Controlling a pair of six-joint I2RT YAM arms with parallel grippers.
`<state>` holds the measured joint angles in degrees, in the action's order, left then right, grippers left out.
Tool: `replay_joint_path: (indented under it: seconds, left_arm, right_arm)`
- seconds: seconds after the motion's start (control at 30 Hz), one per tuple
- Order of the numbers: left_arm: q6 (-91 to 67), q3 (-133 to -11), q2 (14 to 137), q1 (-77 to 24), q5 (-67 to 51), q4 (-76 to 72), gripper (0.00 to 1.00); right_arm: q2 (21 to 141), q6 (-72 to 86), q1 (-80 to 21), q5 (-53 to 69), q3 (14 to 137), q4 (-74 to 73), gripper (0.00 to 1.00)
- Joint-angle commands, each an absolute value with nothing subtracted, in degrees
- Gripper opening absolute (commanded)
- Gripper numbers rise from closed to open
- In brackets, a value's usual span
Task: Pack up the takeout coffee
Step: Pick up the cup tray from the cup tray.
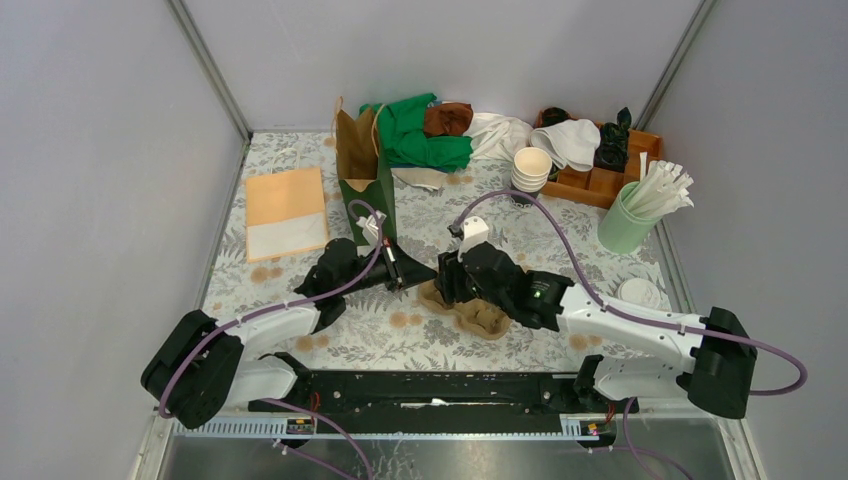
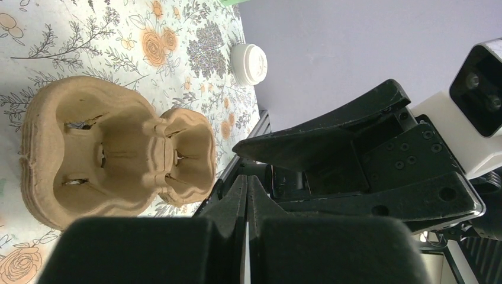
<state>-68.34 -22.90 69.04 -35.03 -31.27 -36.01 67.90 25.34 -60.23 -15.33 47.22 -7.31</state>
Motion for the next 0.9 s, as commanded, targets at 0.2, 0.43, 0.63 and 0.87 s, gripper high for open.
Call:
replay_joint_path:
  seconds: [0.2, 0.43, 0.63, 0.87]
  left_arm:
    - [-52.22, -27.73, 63.82, -35.45, -18.20, -13.33, 0.03]
    - [-44.58, -30.22, 62.64, -35.73, -10.41, -4.40, 0.26]
    - [-43.25, -30.87, 60.77, -33.99, -7.32, -2.33, 0.35]
    - [-43.54, -28.54, 54.71, -32.14, -0.87, -0.22, 0.92]
  right_arm:
    - [69.66, 31.84, -60.55, -24.62, 50.21, -17.57, 0.46]
    - [78.64, 49.71, -59.94, -30.09, 57.34, -36.09, 0.84]
    - [84.40, 66.91, -59.94, -32.31, 60.09, -43.20, 0.82]
    - [91.01, 73.39, -59.94, -28.15, 61.63, -42.77, 0.78]
